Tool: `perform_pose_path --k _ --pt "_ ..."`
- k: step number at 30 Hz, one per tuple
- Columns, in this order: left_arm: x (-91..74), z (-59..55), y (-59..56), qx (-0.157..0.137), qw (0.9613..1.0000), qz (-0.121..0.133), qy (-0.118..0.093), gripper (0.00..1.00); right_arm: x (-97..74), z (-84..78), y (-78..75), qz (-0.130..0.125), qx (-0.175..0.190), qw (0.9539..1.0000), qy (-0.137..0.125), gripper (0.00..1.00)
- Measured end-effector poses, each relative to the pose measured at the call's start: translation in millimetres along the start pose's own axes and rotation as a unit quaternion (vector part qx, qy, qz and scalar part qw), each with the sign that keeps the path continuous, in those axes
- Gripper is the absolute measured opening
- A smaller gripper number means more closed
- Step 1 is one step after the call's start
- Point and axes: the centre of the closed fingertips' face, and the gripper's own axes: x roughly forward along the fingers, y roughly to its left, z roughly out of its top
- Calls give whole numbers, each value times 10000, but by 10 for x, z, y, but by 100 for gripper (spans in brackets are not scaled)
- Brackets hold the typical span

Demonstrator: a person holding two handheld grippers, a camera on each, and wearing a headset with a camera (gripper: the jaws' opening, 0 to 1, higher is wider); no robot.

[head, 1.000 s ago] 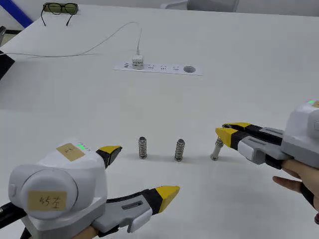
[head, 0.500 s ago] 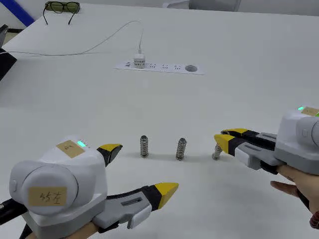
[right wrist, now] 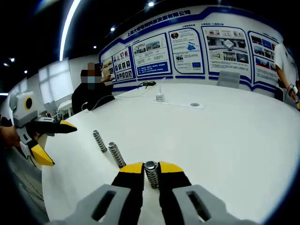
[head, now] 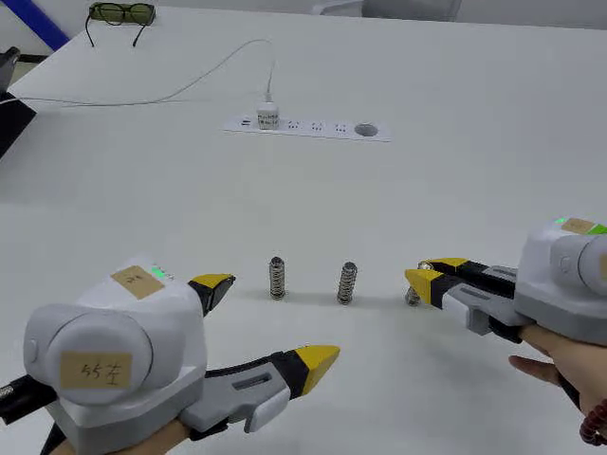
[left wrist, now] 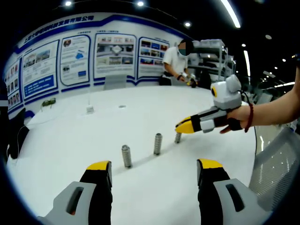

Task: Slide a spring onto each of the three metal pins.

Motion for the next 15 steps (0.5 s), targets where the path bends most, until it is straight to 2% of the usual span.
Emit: perform_pose_path --k 9,12,15 --pt "-3 -2 12 2 10000 16 7 74 8 -35 12 -6 -8 10000 20 13" --pt "-6 -9 25 9 10000 40 26 74 3 -20 23 2 -15 10000 -3 19" --pt "-14 -20 43 18 10000 69 55 73 -23 16 35 7 55 10000 -38 20"
